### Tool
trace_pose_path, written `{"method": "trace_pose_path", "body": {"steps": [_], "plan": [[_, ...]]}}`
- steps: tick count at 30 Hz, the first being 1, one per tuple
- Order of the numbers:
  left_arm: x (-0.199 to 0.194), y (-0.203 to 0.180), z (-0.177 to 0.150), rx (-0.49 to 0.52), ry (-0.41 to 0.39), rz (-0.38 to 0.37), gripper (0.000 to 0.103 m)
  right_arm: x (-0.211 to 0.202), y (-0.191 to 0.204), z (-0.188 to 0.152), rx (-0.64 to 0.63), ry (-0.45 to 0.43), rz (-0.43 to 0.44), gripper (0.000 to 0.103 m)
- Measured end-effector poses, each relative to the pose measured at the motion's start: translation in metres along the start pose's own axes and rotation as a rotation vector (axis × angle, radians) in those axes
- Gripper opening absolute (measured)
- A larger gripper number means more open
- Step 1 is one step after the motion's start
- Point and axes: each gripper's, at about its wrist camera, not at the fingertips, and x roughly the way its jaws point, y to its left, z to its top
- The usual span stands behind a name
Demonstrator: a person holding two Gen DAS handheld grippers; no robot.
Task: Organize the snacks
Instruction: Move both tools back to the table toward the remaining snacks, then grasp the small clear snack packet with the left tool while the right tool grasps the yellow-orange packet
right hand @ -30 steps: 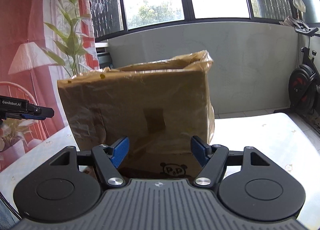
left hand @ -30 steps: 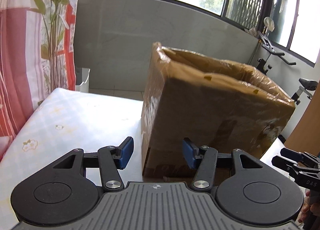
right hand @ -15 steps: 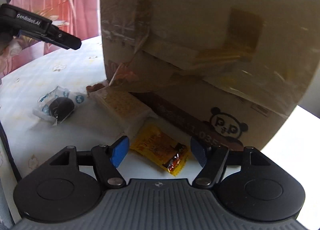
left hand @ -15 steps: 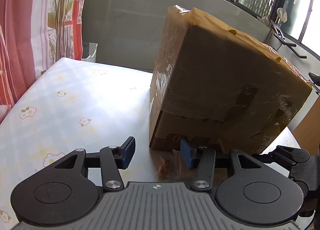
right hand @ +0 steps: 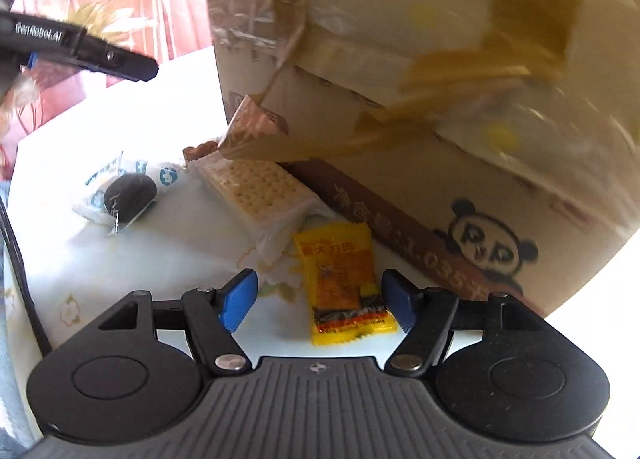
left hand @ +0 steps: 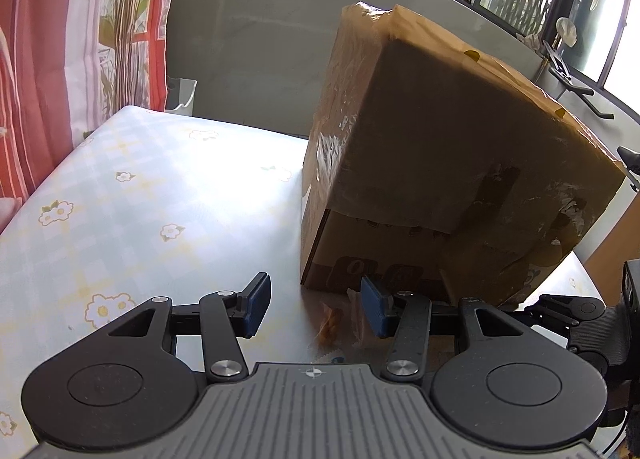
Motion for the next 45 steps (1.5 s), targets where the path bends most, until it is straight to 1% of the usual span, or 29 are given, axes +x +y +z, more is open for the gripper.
{"method": "trace_pose_path", "body": {"steps": [2,5,7,10,13,15,17,21,25,27,28,29,30,31,33,37,39,41,42,45], "plan": [[0.001,-0.001,-0.001,0.0,0.004,-0.003,0.052,-0.002,-0.003,-0.004,0.053,-0.025,0.0,0.072],[0.002,-0.003,-0.003,0.004,0.008,-0.007,0.052,-0.005,-0.01,-0.007,0.171,-0.064,0.003,0.072],[0.002,-0.004,-0.003,0.005,0.008,-0.009,0.052,-0.008,-0.013,-0.01,0.205,-0.084,0.003,0.073],[0.002,-0.003,-0.004,0.003,0.007,-0.006,0.052,-0.008,-0.01,-0.012,0.163,-0.092,-0.014,0.074],[0.001,-0.002,-0.004,-0.001,0.005,-0.004,0.052,0.0,-0.003,-0.008,0.142,-0.074,-0.035,0.075],[0.0,-0.003,-0.004,-0.001,0.005,-0.003,0.052,0.002,-0.001,-0.006,0.143,-0.062,-0.04,0.077],[0.0,-0.003,-0.005,-0.001,0.005,-0.003,0.052,0.004,0.0,-0.006,0.149,-0.062,-0.044,0.082],[0.0,-0.003,-0.005,-0.002,0.004,-0.002,0.052,0.008,0.007,-0.005,0.118,-0.056,-0.07,0.084],[-0.001,-0.003,-0.005,-0.006,0.004,-0.002,0.052,0.011,0.005,-0.006,0.119,-0.065,-0.048,0.084],[-0.001,-0.002,-0.005,-0.009,0.004,-0.002,0.052,0.011,0.002,-0.005,0.115,-0.054,-0.037,0.083],[-0.001,-0.002,-0.005,-0.01,0.003,-0.002,0.052,0.01,0.002,-0.004,0.11,-0.052,-0.058,0.077],[-0.002,-0.002,-0.005,-0.01,0.003,-0.002,0.052,0.008,0.002,-0.003,0.103,-0.05,-0.087,0.066],[-0.001,-0.002,-0.005,-0.011,0.003,-0.002,0.052,0.008,0.003,-0.004,0.095,-0.052,-0.109,0.061],[-0.001,-0.001,-0.005,-0.011,0.004,-0.003,0.052,0.006,0.002,-0.004,0.101,-0.057,-0.113,0.055],[0.0,-0.001,-0.005,-0.009,0.007,-0.002,0.052,0.005,0.001,-0.006,0.113,-0.067,-0.112,0.053],[0.001,-0.001,-0.006,-0.007,0.015,-0.002,0.052,0.006,0.003,-0.005,0.1,-0.071,-0.121,0.052],[0.003,0.0,-0.007,-0.008,0.021,0.0,0.052,0.007,0.003,-0.005,0.099,-0.078,-0.119,0.049],[0.006,0.001,-0.008,-0.008,0.033,0.001,0.049,0.005,0.005,-0.006,0.101,-0.082,-0.114,0.039],[0.008,0.001,-0.01,-0.004,0.045,0.006,0.045,0.005,0.005,-0.007,0.103,-0.083,-0.113,0.037],[0.017,0.001,-0.015,0.014,0.088,0.029,0.044,0.001,0.008,-0.013,0.119,-0.106,-0.103,0.037]]}}
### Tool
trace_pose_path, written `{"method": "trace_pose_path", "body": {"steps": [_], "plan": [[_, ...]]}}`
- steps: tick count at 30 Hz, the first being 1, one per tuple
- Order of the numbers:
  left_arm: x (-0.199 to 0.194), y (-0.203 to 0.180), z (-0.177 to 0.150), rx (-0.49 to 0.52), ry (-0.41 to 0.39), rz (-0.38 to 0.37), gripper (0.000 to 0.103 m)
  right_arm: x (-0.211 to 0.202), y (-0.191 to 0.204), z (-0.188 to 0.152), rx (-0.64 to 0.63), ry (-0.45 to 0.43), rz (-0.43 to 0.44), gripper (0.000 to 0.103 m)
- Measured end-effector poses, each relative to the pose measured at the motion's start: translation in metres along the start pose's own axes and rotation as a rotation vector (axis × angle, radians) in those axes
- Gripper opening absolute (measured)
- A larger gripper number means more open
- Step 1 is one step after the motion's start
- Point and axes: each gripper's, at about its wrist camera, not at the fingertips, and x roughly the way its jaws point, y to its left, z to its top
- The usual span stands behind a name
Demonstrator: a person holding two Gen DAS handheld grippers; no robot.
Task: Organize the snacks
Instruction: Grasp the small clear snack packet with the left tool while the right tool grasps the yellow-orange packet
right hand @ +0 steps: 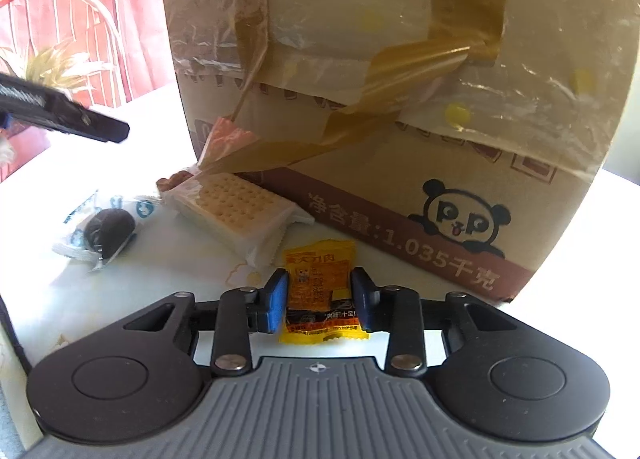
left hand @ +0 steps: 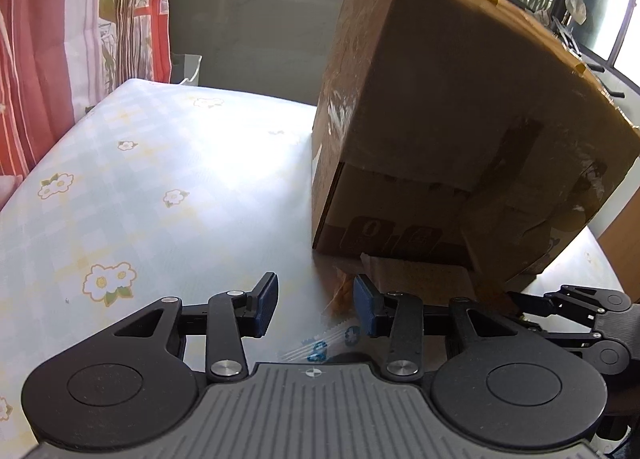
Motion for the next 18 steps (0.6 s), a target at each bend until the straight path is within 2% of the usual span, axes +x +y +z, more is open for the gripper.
{"method": "trace_pose_path", "body": {"steps": [5,9,12,16,18], "plan": [[0.011,-0.002,-0.003,0.003,0.024,-0.022,0.042,-0.006,0.001,-0.008,0.018,-0.032,-0.018,0.035],[0.022,-0.013,-0.001,0.054,0.031,-0.016,0.042,-0.006,0.001,-0.007,0.02,-0.037,-0.02,0.035],[0.034,-0.02,-0.002,0.076,0.05,-0.008,0.033,-0.008,0.001,-0.008,0.019,-0.04,-0.02,0.035],[0.042,-0.028,-0.005,0.116,0.06,-0.001,0.032,-0.007,0.001,-0.008,0.02,-0.041,-0.019,0.035],[0.045,-0.028,-0.006,0.13,0.055,0.028,0.021,-0.007,0.001,-0.008,0.023,-0.042,-0.017,0.035]]}}
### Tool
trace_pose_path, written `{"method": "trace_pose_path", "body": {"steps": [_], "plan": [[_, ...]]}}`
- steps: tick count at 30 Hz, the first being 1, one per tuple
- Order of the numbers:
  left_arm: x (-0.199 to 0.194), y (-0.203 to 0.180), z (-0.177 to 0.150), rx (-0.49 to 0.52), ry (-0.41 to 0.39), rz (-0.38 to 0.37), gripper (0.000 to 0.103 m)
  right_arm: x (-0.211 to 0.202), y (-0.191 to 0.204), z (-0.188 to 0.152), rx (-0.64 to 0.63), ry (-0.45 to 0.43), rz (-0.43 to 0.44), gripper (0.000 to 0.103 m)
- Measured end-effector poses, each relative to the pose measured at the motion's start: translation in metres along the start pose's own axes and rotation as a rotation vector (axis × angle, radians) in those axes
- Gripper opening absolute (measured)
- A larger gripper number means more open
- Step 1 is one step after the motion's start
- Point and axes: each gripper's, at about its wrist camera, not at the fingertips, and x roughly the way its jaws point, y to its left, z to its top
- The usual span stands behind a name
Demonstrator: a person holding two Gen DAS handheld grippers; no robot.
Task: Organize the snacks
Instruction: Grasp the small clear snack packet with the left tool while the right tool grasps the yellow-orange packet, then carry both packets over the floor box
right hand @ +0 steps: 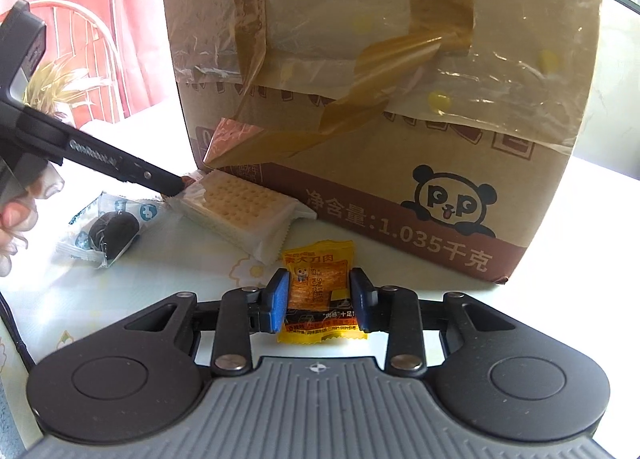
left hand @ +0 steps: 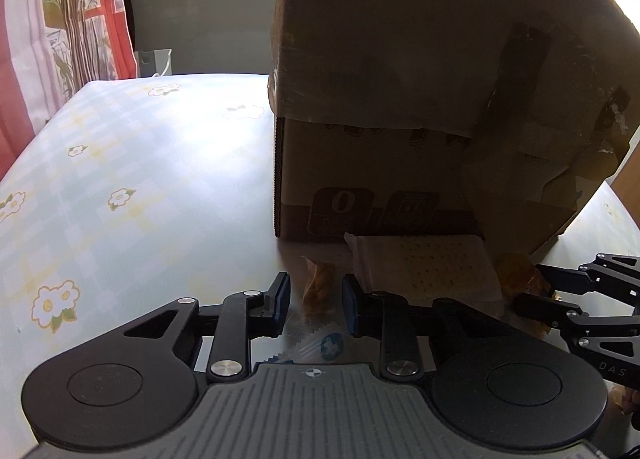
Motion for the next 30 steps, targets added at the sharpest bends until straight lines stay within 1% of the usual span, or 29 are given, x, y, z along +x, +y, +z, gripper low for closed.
{"method": "trace_pose_path", "body": {"steps": [3,8,13,17,22,26,30], "plan": [[-0.001,0.005,-0.003,-0.024,-0.017,0.017,0.018,0.0,0.0,0.0,0.002,0.0,0.001,0.035],[-0.021,0.006,-0.006,-0.014,-0.056,0.009,0.017,0.0,-0.001,0.0,0.006,-0.002,0.003,0.035],[-0.045,0.009,-0.007,-0.052,-0.099,-0.009,0.017,-0.001,-0.002,0.0,0.021,-0.006,0.002,0.034],[-0.062,0.013,-0.007,-0.064,-0.144,-0.017,0.017,-0.014,-0.009,-0.002,0.081,-0.052,-0.015,0.034],[-0.08,0.013,-0.003,-0.075,-0.191,-0.018,0.017,-0.038,-0.012,-0.008,0.114,-0.072,-0.028,0.034],[-0.1,0.008,0.008,-0.068,-0.239,-0.032,0.017,-0.067,-0.013,-0.002,0.111,-0.134,-0.029,0.034],[-0.125,-0.01,0.025,-0.019,-0.317,-0.083,0.017,-0.103,-0.023,0.019,0.146,-0.249,-0.045,0.034]]}}
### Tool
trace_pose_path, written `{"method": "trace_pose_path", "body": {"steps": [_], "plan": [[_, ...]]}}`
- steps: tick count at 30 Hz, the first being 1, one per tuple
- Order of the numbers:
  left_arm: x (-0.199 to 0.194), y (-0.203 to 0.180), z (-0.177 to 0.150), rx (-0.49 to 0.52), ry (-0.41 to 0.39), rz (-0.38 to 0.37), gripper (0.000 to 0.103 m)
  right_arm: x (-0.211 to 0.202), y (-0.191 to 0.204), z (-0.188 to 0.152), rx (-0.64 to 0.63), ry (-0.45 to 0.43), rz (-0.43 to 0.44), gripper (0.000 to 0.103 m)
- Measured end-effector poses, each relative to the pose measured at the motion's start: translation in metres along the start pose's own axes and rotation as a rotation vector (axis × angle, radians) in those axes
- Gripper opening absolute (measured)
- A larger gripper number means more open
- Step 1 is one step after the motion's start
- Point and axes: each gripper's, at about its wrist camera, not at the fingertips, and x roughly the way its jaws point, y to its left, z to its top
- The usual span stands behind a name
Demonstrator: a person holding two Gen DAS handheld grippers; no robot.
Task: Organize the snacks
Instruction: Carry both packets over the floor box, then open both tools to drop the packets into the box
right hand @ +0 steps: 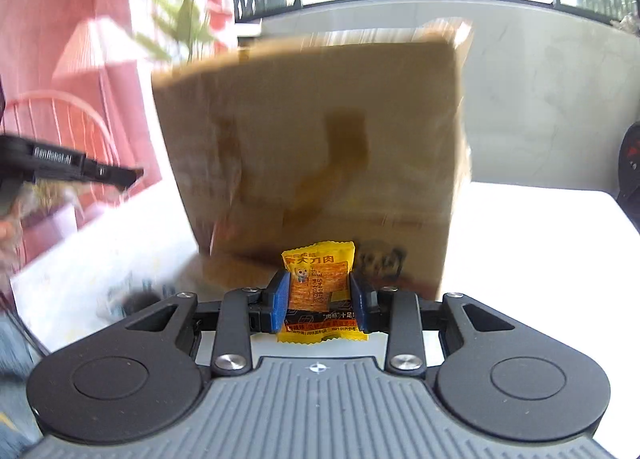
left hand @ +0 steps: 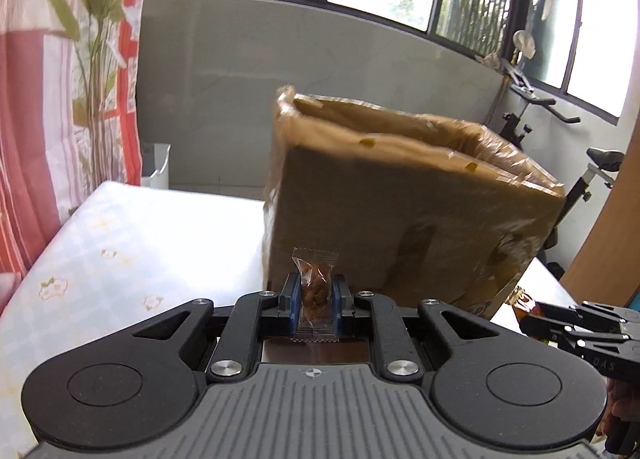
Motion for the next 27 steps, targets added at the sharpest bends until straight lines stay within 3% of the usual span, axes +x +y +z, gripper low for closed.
{"method": "trace_pose_path", "body": {"steps": [5,10,15,23,25,27], "plan": [[-0.015,-0.03,0.04,0.052,-0.123,-0.071,0.017,-0.025,0.001,0.054,-0.013,-0.169,0.008,0.034],[-0.001,-0.051,0.084,0.103,-0.191,-0.101,0.017,-0.013,0.007,0.102,-0.088,-0.215,-0.021,0.034],[0.044,-0.059,0.115,0.115,-0.128,-0.07,0.017,0.031,-0.007,0.133,-0.008,-0.111,-0.111,0.034],[0.098,-0.057,0.11,0.088,-0.01,-0.015,0.019,0.061,-0.009,0.135,-0.006,0.018,-0.187,0.035],[0.103,-0.056,0.109,0.094,-0.004,-0.004,0.027,0.062,-0.01,0.132,0.004,0.029,-0.194,0.037],[0.102,-0.056,0.109,0.105,-0.016,-0.004,0.047,0.062,-0.011,0.13,0.013,0.029,-0.202,0.037]]}}
